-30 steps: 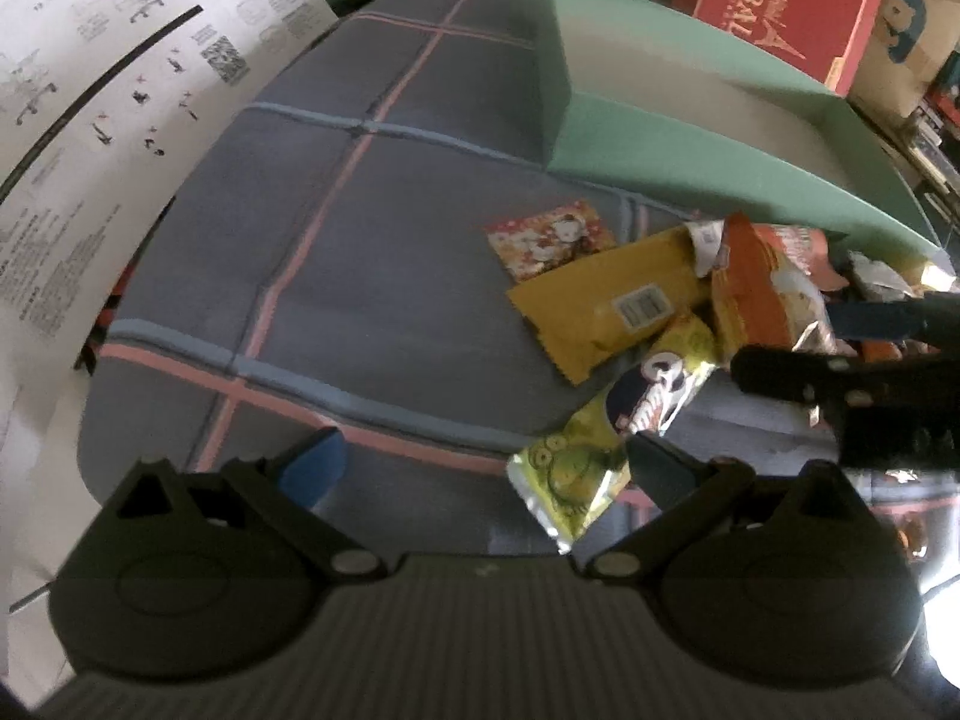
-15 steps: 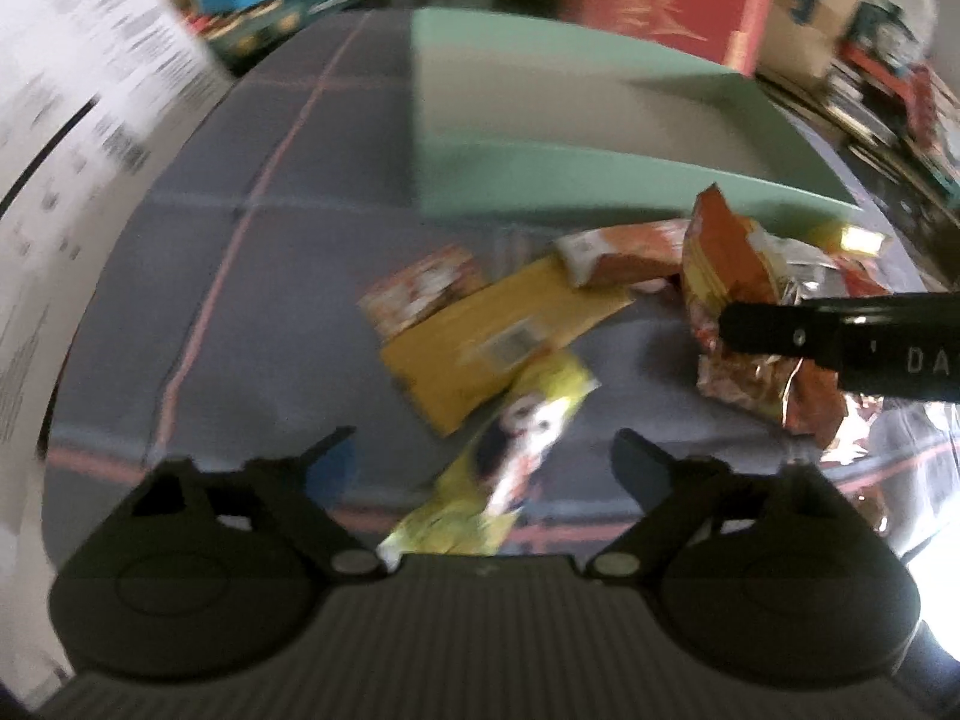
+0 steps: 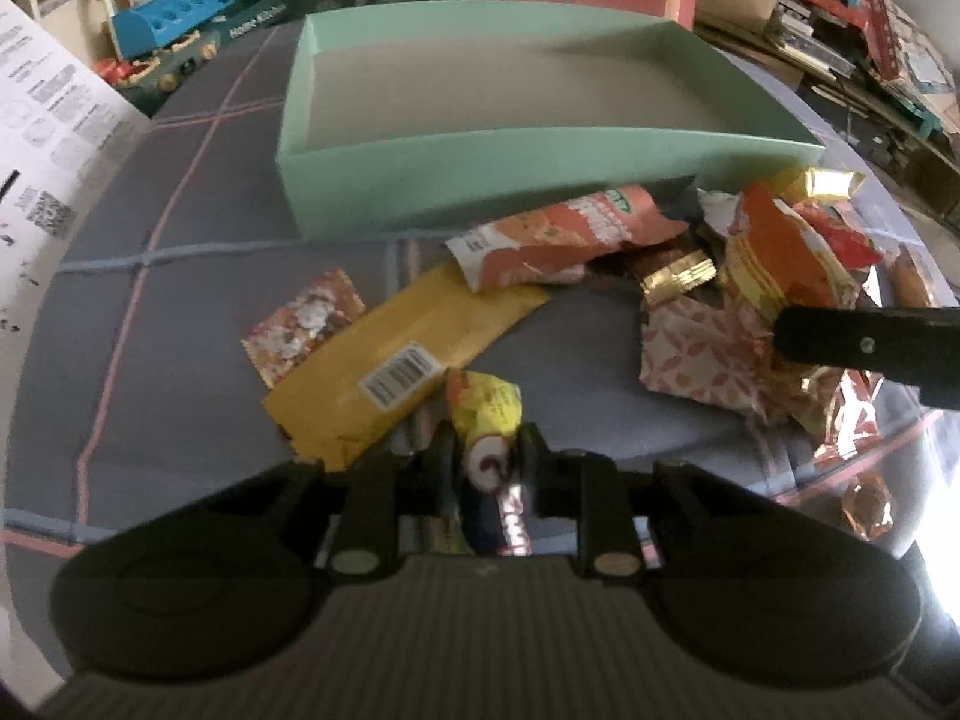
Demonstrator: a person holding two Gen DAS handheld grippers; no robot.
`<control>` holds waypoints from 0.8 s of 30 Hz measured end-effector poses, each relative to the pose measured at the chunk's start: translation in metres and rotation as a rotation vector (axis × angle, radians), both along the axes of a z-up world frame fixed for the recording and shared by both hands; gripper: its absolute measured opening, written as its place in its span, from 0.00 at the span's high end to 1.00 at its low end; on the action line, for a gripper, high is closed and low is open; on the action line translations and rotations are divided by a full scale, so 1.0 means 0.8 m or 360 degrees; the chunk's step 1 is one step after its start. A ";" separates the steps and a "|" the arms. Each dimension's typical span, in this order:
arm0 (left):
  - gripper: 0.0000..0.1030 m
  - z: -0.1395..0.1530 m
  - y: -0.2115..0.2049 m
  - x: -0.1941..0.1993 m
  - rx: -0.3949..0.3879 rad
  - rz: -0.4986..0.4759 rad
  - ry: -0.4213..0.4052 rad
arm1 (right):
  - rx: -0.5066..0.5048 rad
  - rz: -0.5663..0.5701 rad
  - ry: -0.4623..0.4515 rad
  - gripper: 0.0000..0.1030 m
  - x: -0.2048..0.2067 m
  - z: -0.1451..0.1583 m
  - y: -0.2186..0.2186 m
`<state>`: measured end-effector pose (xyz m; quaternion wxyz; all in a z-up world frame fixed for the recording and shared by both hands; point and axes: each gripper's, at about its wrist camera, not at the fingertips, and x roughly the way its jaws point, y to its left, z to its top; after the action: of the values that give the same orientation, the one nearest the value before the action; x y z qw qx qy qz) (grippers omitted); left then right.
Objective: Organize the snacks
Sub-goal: 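Carry both snacks into the green tray and open both tools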
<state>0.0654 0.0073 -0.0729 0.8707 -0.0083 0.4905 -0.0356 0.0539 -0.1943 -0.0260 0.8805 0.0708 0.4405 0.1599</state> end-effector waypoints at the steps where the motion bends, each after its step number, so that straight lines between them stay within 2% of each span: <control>1: 0.80 0.003 0.002 -0.001 -0.0015 0.0006 0.0003 | 0.0005 -0.0002 -0.0003 0.58 0.000 0.001 -0.002; 5: 0.80 0.023 0.009 -0.014 -0.0064 -0.0007 -0.0027 | 0.0022 -0.0011 -0.0011 0.59 -0.001 0.008 -0.004; 10: 0.80 0.068 0.018 -0.009 -0.0083 -0.0028 -0.0138 | 0.0080 -0.0012 -0.0049 0.60 0.009 0.034 -0.009; 15: 0.80 0.105 0.040 0.026 -0.0103 -0.0003 -0.0217 | 0.0091 0.0000 -0.0148 0.61 0.039 0.069 -0.006; 24: 0.80 0.137 0.062 0.111 -0.0089 0.0038 -0.0283 | 0.0090 -0.0002 -0.0238 0.63 0.123 0.104 0.007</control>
<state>0.1543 0.0572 0.0370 0.9106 -0.0353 0.4099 -0.0393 0.1521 -0.1886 0.0569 0.9087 0.0838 0.3689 0.1765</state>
